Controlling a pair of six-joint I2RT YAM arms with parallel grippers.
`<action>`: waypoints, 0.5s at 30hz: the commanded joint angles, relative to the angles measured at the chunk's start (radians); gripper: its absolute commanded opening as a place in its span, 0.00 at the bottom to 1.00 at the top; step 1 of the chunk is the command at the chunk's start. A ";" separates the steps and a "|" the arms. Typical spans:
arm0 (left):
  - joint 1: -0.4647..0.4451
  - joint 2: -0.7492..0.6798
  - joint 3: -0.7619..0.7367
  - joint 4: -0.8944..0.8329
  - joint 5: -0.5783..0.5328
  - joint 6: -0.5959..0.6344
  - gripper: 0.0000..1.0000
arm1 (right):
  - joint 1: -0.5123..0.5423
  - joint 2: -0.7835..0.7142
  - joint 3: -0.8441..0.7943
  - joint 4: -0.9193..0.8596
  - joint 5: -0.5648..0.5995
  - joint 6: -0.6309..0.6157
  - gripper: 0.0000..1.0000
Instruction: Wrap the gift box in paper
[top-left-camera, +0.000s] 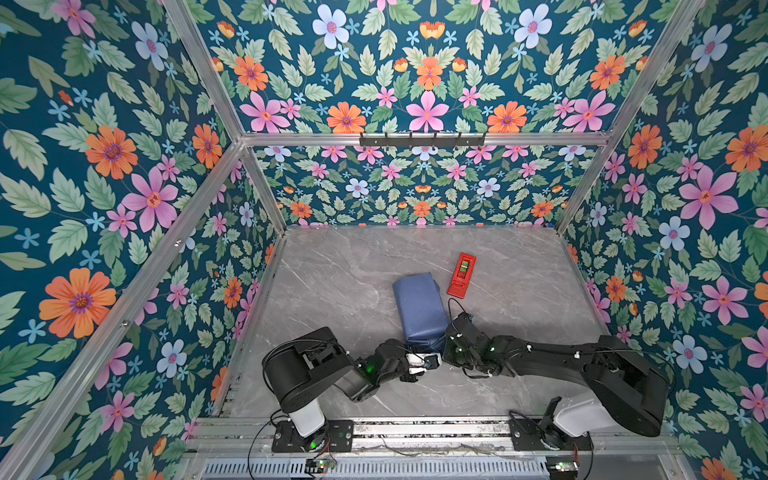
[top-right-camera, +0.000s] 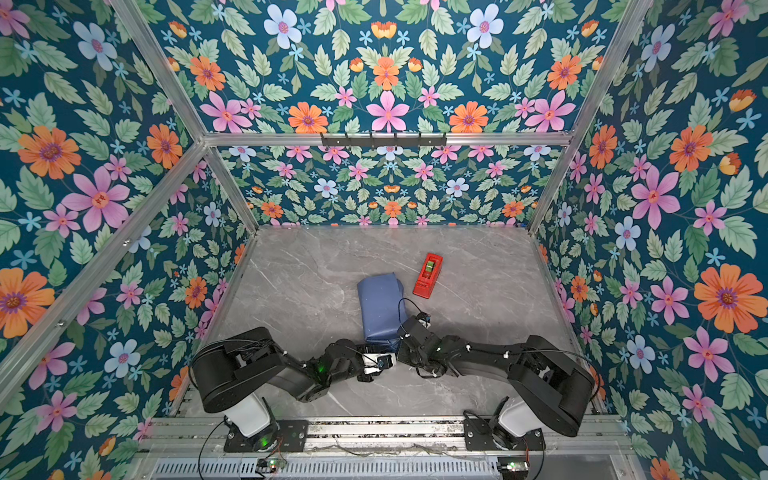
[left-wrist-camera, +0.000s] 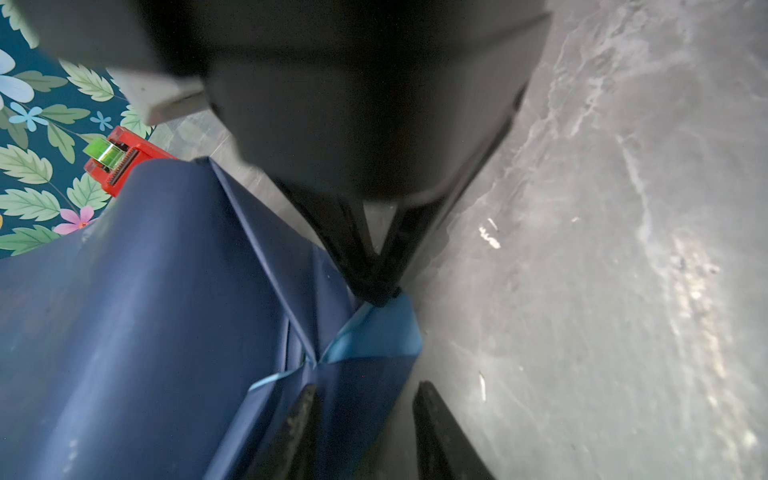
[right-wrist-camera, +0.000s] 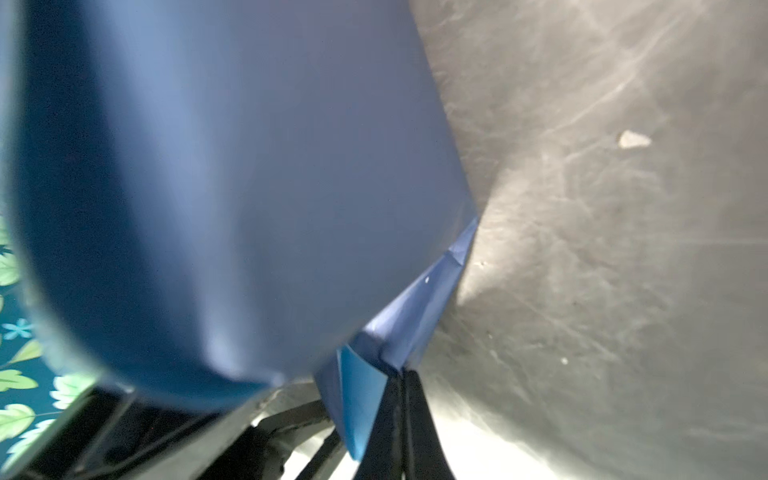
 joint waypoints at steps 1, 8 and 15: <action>0.000 0.013 -0.002 0.039 -0.006 0.027 0.38 | 0.000 -0.006 -0.003 0.096 -0.041 0.036 0.00; 0.000 0.041 -0.003 0.071 0.004 0.037 0.30 | -0.006 -0.012 -0.023 0.141 -0.056 0.064 0.00; 0.001 0.037 -0.027 0.118 0.000 0.037 0.24 | -0.008 -0.023 -0.025 0.139 -0.055 0.069 0.00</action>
